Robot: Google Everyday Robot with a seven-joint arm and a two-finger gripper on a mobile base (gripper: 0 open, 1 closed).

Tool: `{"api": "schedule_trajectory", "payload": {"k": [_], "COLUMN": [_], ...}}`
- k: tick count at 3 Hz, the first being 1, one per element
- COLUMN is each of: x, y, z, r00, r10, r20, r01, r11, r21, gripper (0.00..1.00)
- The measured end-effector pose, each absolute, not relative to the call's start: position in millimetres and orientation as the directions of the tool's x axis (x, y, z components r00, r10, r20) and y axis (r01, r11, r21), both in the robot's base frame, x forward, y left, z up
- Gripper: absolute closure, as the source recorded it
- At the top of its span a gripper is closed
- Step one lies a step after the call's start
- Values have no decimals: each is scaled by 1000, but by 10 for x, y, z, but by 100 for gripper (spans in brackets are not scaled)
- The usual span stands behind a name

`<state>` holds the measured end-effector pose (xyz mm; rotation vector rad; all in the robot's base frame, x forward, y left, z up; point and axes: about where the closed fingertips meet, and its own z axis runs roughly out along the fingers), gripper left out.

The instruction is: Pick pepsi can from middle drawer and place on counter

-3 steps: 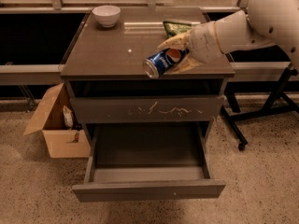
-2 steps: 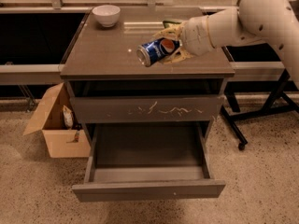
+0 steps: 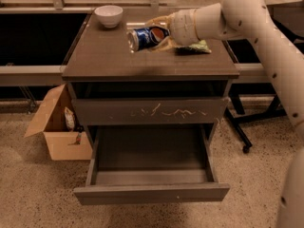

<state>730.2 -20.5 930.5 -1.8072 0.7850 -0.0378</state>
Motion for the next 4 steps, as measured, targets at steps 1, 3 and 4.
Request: {"api": "schedule_trajectory", "payload": {"k": [1, 3, 4], "x": [7529, 7815, 7917], "y": [8, 267, 287], "z": [9259, 9050, 8869], "r00": [753, 673, 612], "r10": [-506, -535, -572], "r20": [-421, -511, -546], "r01": [-553, -658, -714], "r11": [-140, -119, -105], "r21": [-821, -743, -692], "gripper": [100, 82, 51]}}
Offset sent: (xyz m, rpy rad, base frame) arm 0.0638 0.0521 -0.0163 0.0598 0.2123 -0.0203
